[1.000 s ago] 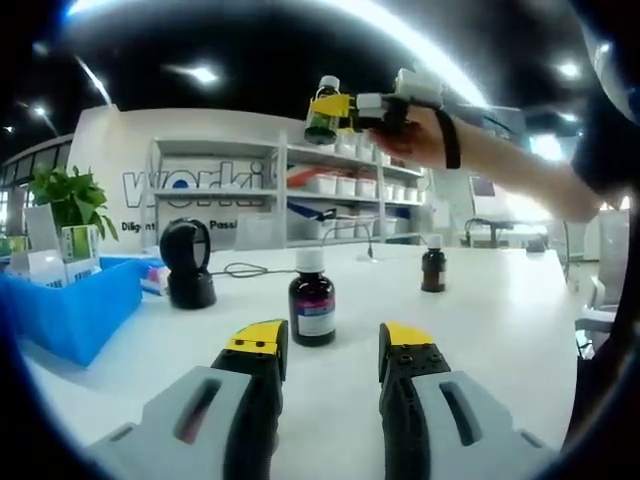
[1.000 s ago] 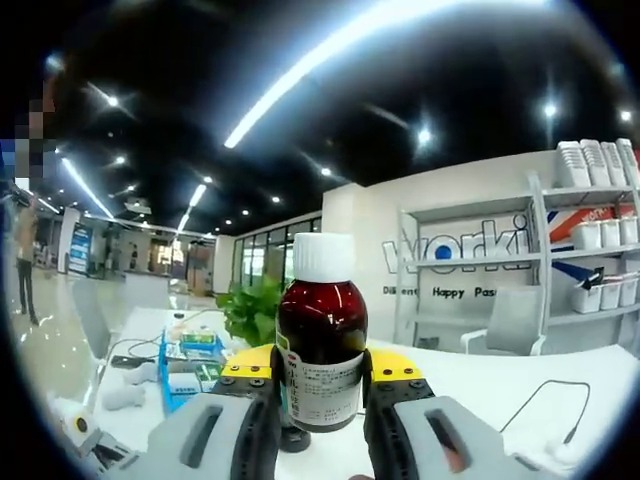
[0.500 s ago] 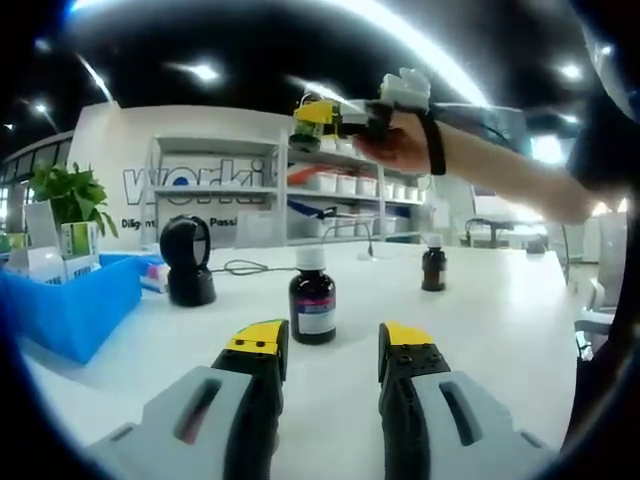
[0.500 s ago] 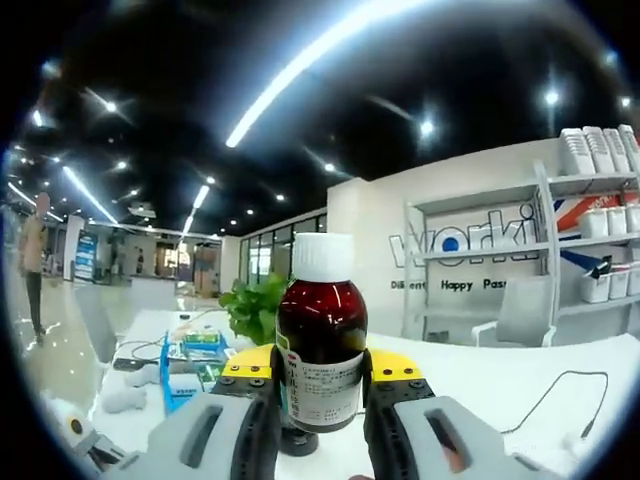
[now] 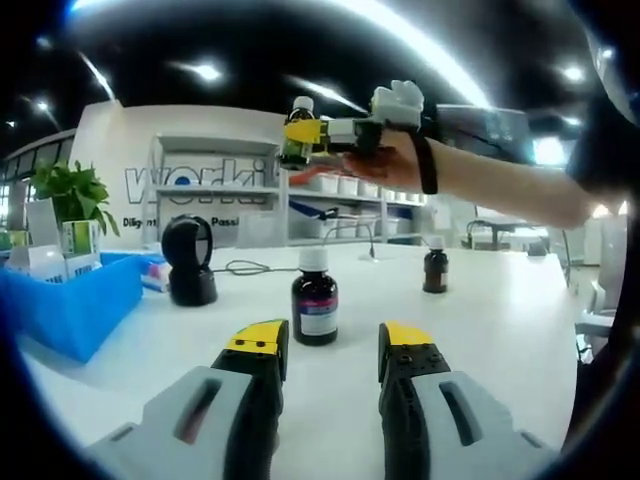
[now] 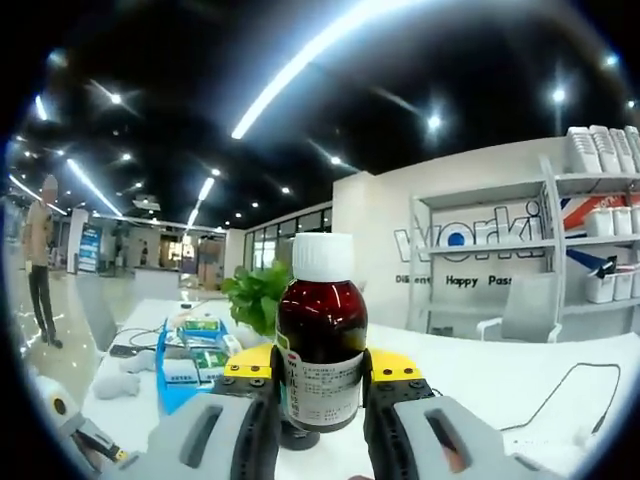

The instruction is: Rotate the medicine bottle to make it face forward pick up the medicine bottle inspect the drug traceability code place the medicine on the table

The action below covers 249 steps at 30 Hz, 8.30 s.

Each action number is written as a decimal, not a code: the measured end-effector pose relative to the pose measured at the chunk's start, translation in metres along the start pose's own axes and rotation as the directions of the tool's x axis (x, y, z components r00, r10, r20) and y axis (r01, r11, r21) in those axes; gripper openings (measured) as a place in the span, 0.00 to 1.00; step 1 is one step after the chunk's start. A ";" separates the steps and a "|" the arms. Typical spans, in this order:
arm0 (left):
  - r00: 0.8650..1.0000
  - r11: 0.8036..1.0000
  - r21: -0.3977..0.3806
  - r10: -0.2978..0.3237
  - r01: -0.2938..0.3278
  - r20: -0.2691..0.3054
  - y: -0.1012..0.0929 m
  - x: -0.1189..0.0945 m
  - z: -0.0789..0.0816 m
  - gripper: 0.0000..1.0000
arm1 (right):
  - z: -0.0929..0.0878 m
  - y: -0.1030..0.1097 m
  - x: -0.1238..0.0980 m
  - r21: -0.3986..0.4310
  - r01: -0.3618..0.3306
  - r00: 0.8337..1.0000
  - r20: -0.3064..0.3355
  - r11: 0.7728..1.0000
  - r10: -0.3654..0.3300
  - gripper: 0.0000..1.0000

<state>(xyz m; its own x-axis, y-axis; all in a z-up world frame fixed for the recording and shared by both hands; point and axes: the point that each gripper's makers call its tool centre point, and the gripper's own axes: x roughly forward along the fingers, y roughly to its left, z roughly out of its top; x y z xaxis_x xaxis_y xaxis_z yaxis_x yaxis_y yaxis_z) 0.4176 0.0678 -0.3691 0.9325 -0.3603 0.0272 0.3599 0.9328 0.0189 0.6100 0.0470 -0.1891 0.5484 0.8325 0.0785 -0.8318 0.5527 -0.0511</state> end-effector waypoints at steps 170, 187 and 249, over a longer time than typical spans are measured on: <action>1.000 1.000 0.010 -0.009 0.009 -0.018 -0.001 0.002 -0.004 0.26 | -0.050 -0.013 -0.147 -0.058 0.229 0.973 0.022 0.972 -0.228 0.27; 1.000 1.000 0.005 -0.010 0.010 -0.020 -0.003 0.002 -0.003 0.26 | -0.099 0.002 -0.157 0.011 0.237 0.971 -0.026 0.972 -0.236 0.26; 1.000 1.000 0.000 -0.006 0.006 -0.025 -0.001 0.002 -0.004 0.26 | -0.183 0.006 -0.153 0.037 0.181 0.963 -0.208 0.983 -0.170 0.29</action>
<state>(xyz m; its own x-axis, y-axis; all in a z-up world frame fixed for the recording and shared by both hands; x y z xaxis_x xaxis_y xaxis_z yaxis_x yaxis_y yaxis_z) 0.4195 0.0663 -0.3727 0.9309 -0.3652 0.0025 0.3651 0.9308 0.0195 0.5369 -0.0709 -0.3833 0.6875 0.7157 -0.1225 -0.7211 0.6928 0.0006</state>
